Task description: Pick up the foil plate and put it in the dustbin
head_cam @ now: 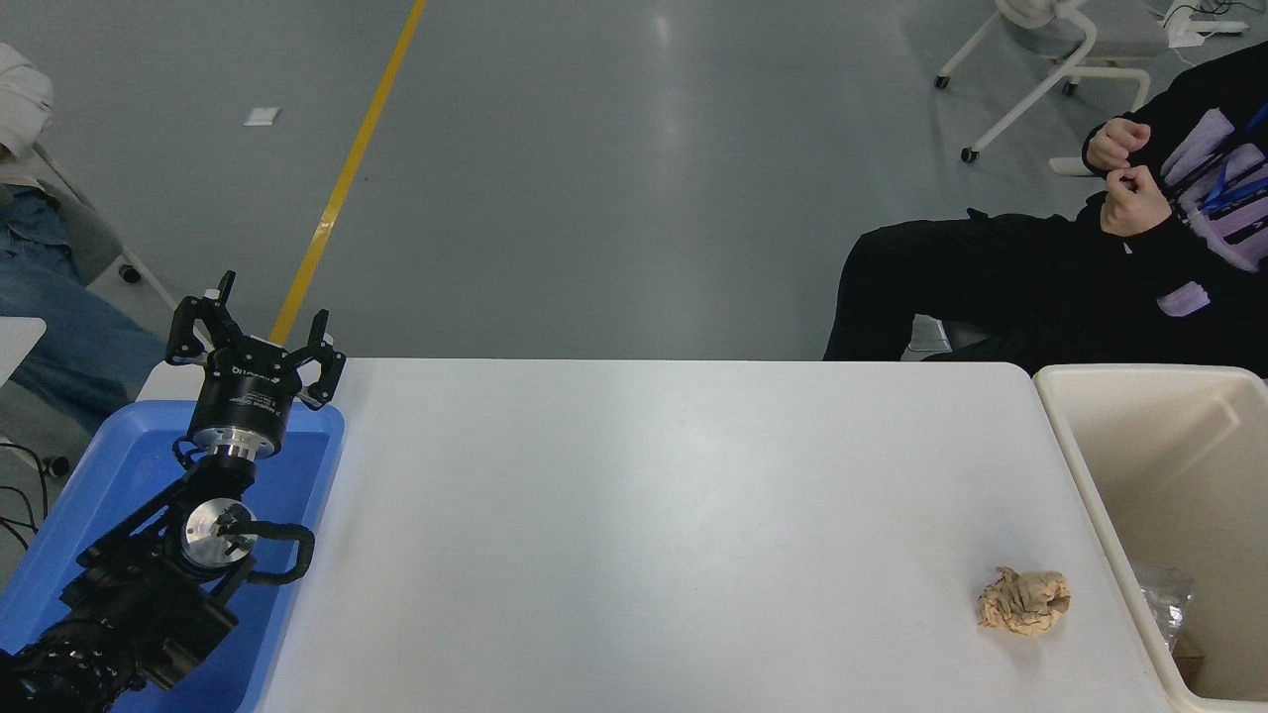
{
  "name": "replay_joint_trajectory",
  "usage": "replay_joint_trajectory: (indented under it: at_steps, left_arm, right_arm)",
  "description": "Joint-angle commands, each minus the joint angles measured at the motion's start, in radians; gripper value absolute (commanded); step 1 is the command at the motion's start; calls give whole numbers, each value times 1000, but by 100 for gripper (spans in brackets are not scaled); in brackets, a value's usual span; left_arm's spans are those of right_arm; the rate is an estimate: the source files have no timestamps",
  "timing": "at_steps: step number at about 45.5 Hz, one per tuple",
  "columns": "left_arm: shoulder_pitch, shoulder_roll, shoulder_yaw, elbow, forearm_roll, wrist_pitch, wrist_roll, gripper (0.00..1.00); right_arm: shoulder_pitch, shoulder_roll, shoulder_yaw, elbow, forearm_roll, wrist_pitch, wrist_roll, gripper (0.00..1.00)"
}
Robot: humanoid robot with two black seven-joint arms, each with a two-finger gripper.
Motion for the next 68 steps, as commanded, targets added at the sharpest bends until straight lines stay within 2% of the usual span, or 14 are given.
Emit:
replay_joint_trajectory:
  at_steps: [1, 12, 18, 22, 27, 28, 32, 50, 68]
  left_arm:
    - [0, 0, 0, 0, 1, 0, 2, 99]
    - [0, 0, 0, 0, 1, 0, 2, 99]
    - [0, 0, 0, 0, 1, 0, 2, 99]
    - [0, 0, 0, 0, 1, 0, 2, 99]
    - [0, 0, 0, 0, 1, 0, 2, 99]
    - [0, 0, 1, 0, 1, 0, 2, 99]
    - [0, 0, 1, 0, 1, 0, 0, 99]
    - [0, 0, 1, -1, 1, 0, 2, 99]
    - [0, 0, 0, 0, 1, 0, 2, 99]
  right_arm:
    - [293, -108, -186, 387, -50, -3, -1, 100]
    - [746, -101, -501, 758, -44, 50, -1, 100]
    - [1017, -20, -668, 902, -44, 162, -1, 100]
    - [1134, 70, -737, 933, -44, 326, 0, 100]
    - [1229, 136, -734, 930, -48, 613, 0, 100]
    - [1275, 164, -722, 930, -50, 727, 0, 100]
    - [1329, 204, -708, 930, -50, 848, 0, 100]
    - [1530, 357, -607, 938, -48, 856, 2, 100]
    - [1567, 380, -434, 996, -133, 856, 2, 100]
